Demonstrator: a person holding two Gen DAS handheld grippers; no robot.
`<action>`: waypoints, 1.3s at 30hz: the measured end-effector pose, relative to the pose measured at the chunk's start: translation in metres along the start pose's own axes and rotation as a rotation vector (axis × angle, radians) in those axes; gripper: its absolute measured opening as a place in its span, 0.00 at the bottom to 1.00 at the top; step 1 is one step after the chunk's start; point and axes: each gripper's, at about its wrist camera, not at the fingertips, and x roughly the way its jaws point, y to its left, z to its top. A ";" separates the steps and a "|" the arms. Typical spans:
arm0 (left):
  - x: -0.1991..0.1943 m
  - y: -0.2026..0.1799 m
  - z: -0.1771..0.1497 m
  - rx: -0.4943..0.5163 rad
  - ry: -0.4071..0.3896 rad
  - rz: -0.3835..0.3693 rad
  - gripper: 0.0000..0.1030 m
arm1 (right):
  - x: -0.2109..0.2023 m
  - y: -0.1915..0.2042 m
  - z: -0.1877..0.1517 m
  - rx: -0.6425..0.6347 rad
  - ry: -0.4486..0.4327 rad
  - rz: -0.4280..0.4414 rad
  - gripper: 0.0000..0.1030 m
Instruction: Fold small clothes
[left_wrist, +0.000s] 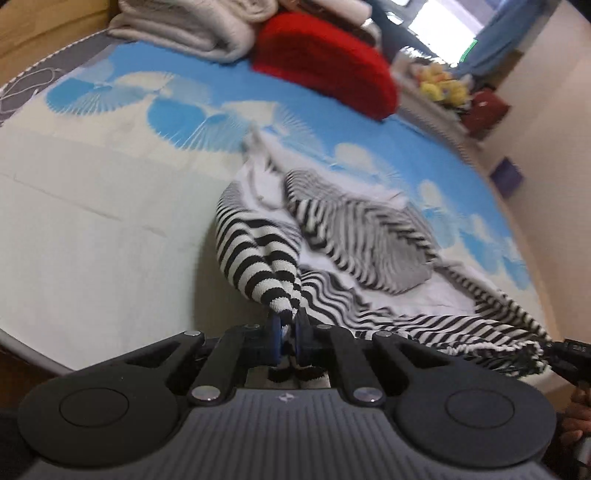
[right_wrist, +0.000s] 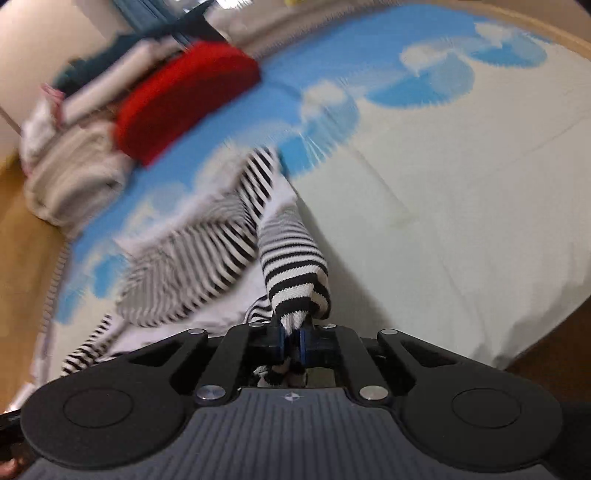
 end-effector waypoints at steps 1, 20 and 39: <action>-0.015 -0.002 0.001 0.003 -0.002 -0.030 0.07 | -0.015 0.003 0.002 -0.012 -0.010 0.017 0.06; 0.160 0.080 0.120 -0.356 0.017 -0.104 0.17 | 0.120 0.023 0.110 -0.051 0.015 0.055 0.13; 0.186 -0.003 0.098 0.213 0.042 0.018 0.64 | 0.128 -0.042 0.117 0.275 -0.117 0.114 0.49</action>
